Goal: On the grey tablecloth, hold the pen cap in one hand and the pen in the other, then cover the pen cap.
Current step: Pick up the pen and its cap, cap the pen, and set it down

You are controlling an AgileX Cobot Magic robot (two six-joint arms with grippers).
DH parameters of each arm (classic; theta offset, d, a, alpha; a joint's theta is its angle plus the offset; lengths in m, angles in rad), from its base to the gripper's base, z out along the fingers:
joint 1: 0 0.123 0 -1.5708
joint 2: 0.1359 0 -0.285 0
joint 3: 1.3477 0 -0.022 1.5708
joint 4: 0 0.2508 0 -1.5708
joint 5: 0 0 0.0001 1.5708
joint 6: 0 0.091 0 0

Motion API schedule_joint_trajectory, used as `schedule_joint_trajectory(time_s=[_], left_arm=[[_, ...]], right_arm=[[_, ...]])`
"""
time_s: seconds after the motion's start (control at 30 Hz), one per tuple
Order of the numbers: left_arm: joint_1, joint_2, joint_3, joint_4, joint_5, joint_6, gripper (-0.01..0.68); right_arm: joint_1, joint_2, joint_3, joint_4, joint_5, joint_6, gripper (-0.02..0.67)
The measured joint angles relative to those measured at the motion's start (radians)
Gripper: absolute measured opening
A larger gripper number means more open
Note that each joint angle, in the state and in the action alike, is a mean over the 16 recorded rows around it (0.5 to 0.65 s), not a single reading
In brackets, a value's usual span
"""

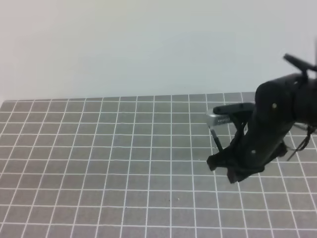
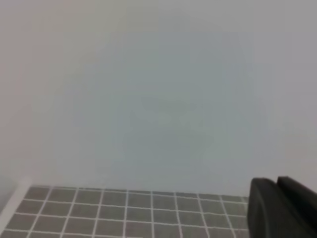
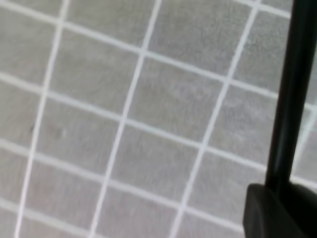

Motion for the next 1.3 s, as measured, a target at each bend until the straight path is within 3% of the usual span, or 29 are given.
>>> schedule_joint_trajectory(time_s=[0.13, 0.33, 0.53, 0.67, 0.77, 1.1, 1.3], left_arm=[[0.018, -0.073, 0.000, -0.068, 0.099, 0.001, 0.001], [0.021, -0.137, 0.000, -0.085, 0.190, 0.006, 0.001], [0.021, -0.188, 0.015, -0.062, 0.193, 0.004, 0.001], [0.021, -0.227, 0.049, 0.024, 0.158, -0.051, 0.001], [0.021, -0.255, 0.083, 0.149, 0.128, -0.149, 0.001], [0.021, -0.309, 0.221, 0.633, 0.129, -0.596, 0.001], [0.021, -0.309, 0.261, 0.754, 0.231, -0.735, 0.000]], right_arm=[[-0.013, 0.056, -0.002, 0.021, -0.023, 0.017, 0.044], [-0.020, 0.110, -0.004, 0.060, -0.058, 0.025, 0.169], [-0.020, 0.112, -0.012, 0.081, -0.065, 0.026, 0.298], [-0.019, 0.082, -0.037, 0.071, -0.037, 0.019, 0.337], [-0.019, 0.039, -0.064, 0.056, 0.004, -0.002, 0.303], [-0.017, -0.219, -0.149, 0.039, 0.124, -0.107, 0.077], [-0.016, -0.376, -0.161, 0.076, 0.139, -0.145, -0.003]])
